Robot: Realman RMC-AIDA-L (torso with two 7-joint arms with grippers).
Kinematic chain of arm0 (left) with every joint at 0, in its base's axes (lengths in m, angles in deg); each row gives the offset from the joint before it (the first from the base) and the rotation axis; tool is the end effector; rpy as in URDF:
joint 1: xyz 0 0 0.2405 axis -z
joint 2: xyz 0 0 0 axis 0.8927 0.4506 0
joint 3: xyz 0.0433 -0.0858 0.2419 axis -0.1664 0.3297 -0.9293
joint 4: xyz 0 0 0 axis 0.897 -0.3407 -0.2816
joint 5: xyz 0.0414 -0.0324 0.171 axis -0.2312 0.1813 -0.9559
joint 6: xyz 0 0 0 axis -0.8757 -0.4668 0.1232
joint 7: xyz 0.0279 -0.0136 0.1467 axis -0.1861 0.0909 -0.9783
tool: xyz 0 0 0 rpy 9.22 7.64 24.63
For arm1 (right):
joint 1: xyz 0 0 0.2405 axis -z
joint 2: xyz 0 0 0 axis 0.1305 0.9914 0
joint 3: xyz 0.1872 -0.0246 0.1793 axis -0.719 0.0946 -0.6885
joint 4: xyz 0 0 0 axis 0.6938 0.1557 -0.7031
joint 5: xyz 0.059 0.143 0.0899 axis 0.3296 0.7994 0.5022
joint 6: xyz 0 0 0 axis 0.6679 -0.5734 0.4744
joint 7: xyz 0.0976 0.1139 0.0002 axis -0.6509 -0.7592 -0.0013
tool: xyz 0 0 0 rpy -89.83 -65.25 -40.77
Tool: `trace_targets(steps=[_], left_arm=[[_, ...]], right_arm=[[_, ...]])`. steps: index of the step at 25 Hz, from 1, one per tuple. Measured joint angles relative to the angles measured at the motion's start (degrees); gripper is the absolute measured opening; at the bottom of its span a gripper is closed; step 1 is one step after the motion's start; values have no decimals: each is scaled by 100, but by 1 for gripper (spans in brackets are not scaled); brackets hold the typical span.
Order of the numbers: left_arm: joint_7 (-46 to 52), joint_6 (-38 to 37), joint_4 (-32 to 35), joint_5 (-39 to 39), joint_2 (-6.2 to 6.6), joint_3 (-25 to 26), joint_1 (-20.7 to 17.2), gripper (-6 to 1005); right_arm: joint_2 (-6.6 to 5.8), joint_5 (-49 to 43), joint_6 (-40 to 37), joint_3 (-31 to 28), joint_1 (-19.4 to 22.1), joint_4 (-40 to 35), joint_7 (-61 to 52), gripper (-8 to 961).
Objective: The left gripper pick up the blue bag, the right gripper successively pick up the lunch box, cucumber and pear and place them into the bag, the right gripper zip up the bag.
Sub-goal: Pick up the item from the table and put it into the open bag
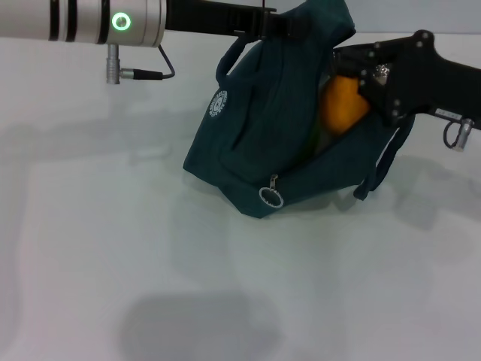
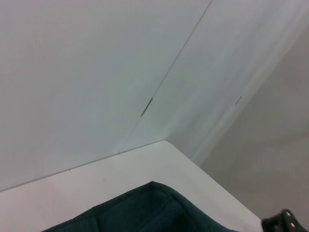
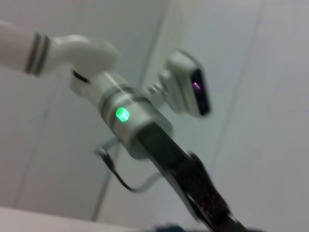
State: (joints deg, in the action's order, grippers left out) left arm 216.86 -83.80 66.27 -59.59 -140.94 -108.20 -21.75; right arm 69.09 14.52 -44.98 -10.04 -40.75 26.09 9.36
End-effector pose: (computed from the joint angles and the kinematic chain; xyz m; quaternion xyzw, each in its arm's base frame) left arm -0.1223 0.3771 0.0034 -0.8960 -0.3624 -0.2422 0.0851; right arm 0.1775 0.3482 0.0031 -0.9032 -0.0877 0.3327 0.2566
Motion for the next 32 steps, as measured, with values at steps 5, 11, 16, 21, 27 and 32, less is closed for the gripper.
trace_targets(steps=[5, 11, 16, 21, 27, 32], left_arm=[[3, -5, 0, 1, 0, 0, 8, 57], [18, -16, 0, 2, 0, 0, 4, 57], [20, -24, 0, 2, 0, 0, -3, 57], [21, -27, 0, 2, 0, 0, -13, 58], [15, -28, 1, 2, 0, 1, -15, 58], [2, -41, 1, 1, 0, 0, -15, 58]], right_arm=[[-10, -1, 438, -33, 24, 1, 246, 42], [-9, -34, 758, -13, -22, 32, 345, 52], [-9, -39, 780, 11, 51, 43, 228, 60], [-23, -31, 728, -18, 203, -47, -536, 68], [-20, 33, 401, -31, 583, -510, -1388, 78], [-36, 297, -106, -200, 867, -673, -1830, 211]])
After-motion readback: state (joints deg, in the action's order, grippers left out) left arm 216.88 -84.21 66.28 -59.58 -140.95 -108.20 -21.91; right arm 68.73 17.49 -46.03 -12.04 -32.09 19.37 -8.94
